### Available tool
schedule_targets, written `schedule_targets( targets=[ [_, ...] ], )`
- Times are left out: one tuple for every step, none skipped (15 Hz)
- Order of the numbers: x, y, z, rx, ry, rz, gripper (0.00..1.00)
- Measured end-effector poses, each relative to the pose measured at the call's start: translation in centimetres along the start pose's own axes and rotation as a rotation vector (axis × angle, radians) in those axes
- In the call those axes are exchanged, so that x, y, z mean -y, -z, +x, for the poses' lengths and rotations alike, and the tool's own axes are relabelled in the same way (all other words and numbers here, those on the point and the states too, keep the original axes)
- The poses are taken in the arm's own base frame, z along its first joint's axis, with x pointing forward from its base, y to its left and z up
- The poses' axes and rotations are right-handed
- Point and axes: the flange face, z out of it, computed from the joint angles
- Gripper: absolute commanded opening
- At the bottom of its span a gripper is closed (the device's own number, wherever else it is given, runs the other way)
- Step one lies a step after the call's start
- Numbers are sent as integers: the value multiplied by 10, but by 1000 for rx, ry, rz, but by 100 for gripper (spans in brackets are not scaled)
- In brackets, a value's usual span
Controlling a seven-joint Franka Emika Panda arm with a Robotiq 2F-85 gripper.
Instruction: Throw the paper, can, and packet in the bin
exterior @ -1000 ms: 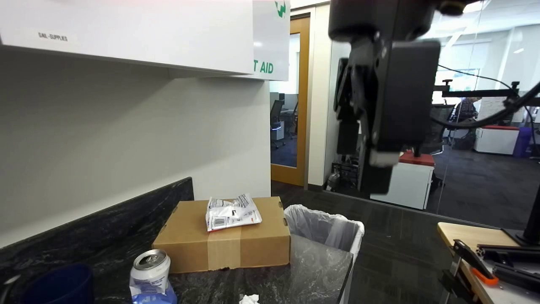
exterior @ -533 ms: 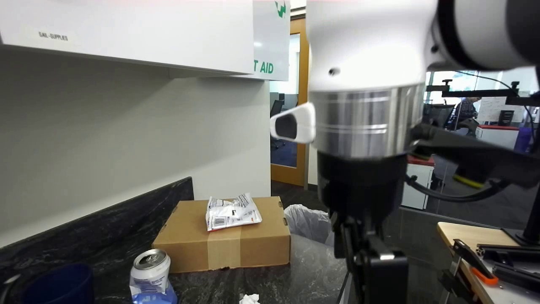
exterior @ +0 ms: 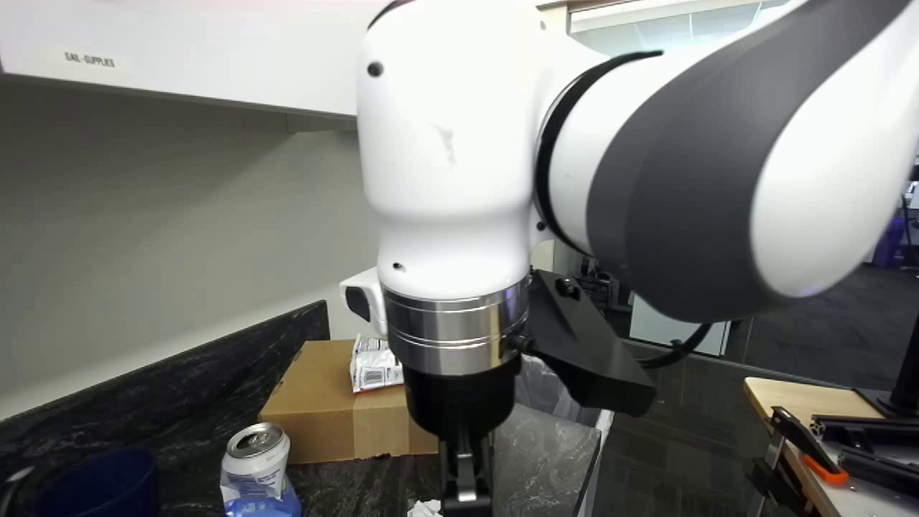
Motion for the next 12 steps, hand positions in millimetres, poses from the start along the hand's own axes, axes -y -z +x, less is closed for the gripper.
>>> schedule_targets(
  targets=[
    [-7, -3, 10, -6, -1, -12, 100],
    [-12, -7, 17, -9, -4, -22, 100],
    [-15, -10, 21, -9, -8, -29, 100],
    [-17, -14, 23, -7, -12, -35, 100],
    [-18, -17, 24, -2, -17, -39, 100],
    [-19, -21, 23, 5, -21, -44, 100],
    [-20, -25, 22, 12, -26, -46, 100],
    [-20, -29, 21, 19, -33, -47, 100],
    [-20, -32, 20, 25, -40, -48, 100],
    [-20, -35, 19, 30, -44, -48, 100],
    [-20, -38, 18, 35, -46, -48, 100],
    [-20, -41, 16, 42, -49, -49, 100]
  ],
)
